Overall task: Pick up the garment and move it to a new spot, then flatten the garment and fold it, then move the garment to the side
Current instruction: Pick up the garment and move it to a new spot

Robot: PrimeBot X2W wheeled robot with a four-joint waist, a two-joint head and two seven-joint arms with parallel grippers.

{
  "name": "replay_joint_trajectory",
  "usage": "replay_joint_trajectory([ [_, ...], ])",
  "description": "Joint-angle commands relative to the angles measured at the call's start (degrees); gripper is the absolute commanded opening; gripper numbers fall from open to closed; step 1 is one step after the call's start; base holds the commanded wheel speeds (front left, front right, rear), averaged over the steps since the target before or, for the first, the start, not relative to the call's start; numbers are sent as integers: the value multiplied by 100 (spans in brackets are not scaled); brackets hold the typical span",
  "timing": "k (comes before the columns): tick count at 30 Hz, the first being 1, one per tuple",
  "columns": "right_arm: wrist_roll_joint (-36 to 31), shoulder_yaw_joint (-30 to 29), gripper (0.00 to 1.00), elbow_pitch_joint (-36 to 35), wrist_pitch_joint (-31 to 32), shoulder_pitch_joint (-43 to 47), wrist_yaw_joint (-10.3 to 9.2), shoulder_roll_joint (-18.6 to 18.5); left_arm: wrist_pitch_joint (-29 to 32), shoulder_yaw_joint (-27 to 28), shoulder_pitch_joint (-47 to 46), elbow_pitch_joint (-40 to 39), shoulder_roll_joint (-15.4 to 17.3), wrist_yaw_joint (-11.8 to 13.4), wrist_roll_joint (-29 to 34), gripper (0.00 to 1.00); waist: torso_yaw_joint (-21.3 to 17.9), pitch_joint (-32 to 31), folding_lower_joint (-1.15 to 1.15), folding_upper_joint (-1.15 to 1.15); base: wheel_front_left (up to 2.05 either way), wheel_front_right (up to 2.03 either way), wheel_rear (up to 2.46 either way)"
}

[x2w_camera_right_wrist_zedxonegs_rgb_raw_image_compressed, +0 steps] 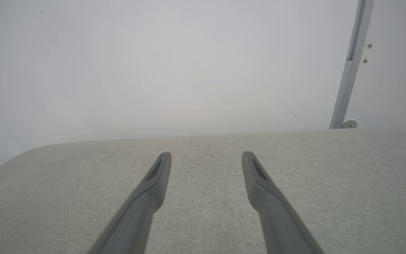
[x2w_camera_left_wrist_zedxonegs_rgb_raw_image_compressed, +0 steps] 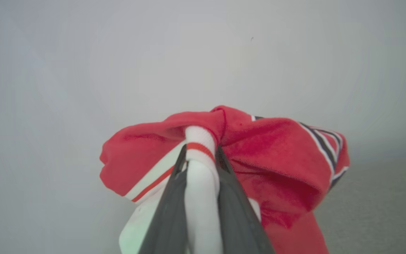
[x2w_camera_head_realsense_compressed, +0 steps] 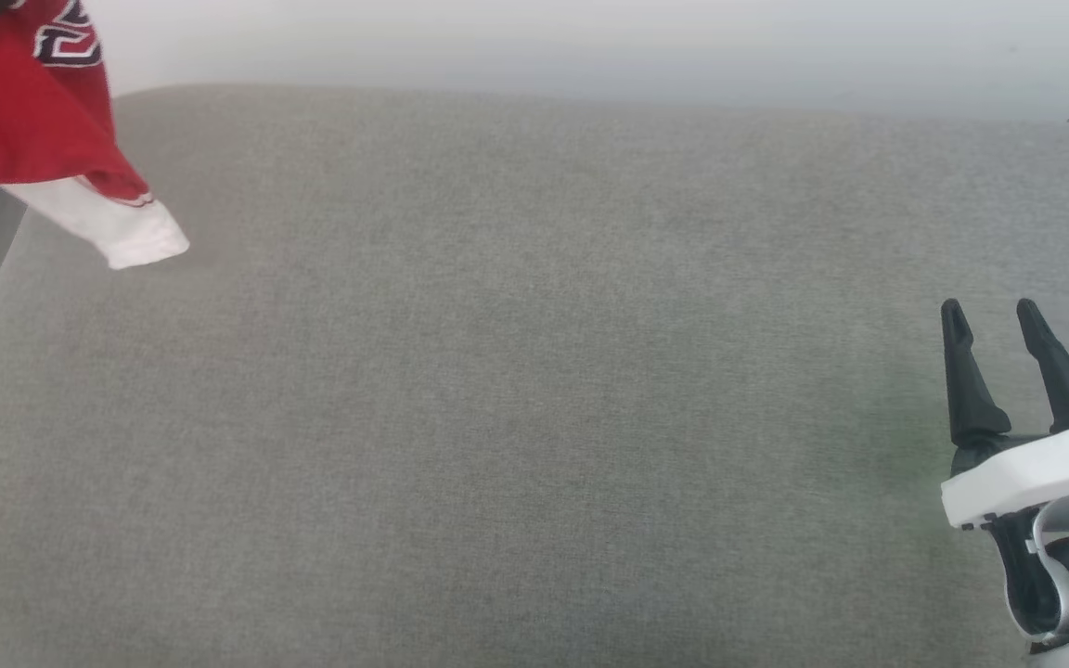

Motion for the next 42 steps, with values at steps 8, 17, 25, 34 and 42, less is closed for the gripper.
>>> replay_joint_trajectory([
  [8,52,-56,100,149,-184,-9,0,129,836,-56,412,-1796,88,495,-167,0,-423,-149,0,0,0,0,0],
  [17,10,-4,100,340,-286,-149,0,250,1361,-329,604,-3003,-113,817,-188,0,-1185,-156,0,0,0,0,0],
  [25,79,90,100,634,-449,-276,0,318,1707,-820,430,-3616,-499,931,-56,0,-2084,-150,0,0,0,0,0],
  [34,134,126,100,891,-638,-322,0,399,1875,-1430,133,-3859,-1137,915,37,0,-2586,-12,0,0,0,0,0],
  [42,173,181,100,1067,-747,-288,0,455,1938,-1720,794,-3832,-1211,1110,-11,0,-2524,138,0,0,0,0,0],
])
